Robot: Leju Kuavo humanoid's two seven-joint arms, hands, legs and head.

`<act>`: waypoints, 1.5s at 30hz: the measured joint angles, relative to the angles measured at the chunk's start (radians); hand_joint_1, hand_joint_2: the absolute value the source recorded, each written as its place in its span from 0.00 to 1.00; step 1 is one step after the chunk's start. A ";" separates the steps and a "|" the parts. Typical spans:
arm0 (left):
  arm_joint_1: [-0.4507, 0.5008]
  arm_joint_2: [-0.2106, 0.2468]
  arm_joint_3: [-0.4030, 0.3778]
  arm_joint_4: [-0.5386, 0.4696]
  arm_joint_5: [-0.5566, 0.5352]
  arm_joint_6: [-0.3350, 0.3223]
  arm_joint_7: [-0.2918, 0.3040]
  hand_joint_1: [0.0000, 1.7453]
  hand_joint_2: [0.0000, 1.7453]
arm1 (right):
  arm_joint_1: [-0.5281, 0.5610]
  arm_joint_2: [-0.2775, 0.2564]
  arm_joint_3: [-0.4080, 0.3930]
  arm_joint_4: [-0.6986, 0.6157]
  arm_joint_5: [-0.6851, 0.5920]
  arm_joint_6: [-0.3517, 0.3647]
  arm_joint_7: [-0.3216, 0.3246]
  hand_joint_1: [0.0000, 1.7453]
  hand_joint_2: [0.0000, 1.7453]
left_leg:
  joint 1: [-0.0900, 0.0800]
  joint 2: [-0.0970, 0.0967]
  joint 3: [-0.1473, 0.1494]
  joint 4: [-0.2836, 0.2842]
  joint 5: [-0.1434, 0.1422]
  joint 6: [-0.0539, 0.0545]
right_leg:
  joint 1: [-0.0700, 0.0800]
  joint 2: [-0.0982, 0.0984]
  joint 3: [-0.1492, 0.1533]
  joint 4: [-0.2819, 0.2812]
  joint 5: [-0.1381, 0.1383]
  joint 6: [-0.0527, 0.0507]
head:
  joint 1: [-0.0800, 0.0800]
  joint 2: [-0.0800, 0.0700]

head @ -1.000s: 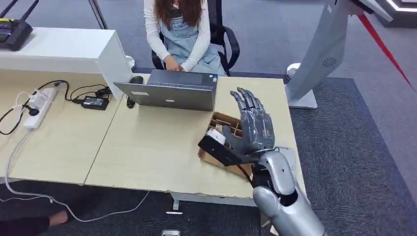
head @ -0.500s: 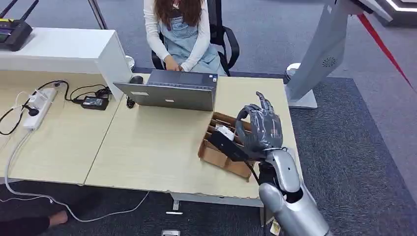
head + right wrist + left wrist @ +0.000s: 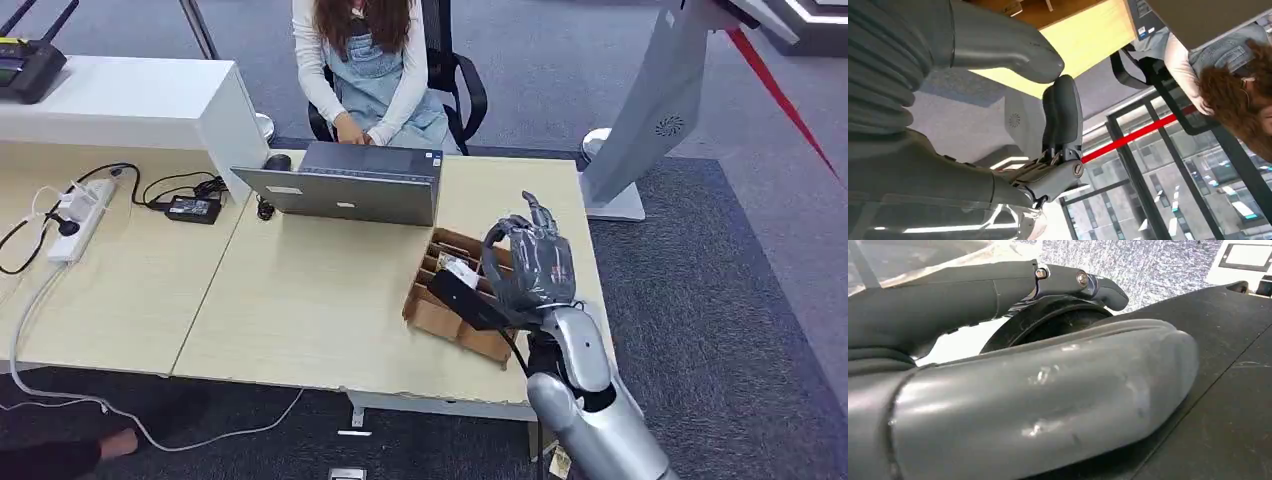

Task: Pass the card to the sensor for recognition and then transmit it.

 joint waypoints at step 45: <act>0.002 0.000 0.008 0.000 0.006 -0.009 0.002 0.00 0.00 | 0.000 0.008 -0.004 0.121 -0.001 0.016 -0.010 0.19 1.00 | 0.000 0.000 0.000 0.000 0.000 0.000 | 0.000 0.000 0.000 0.000 0.000 0.000 | 0.000 0.000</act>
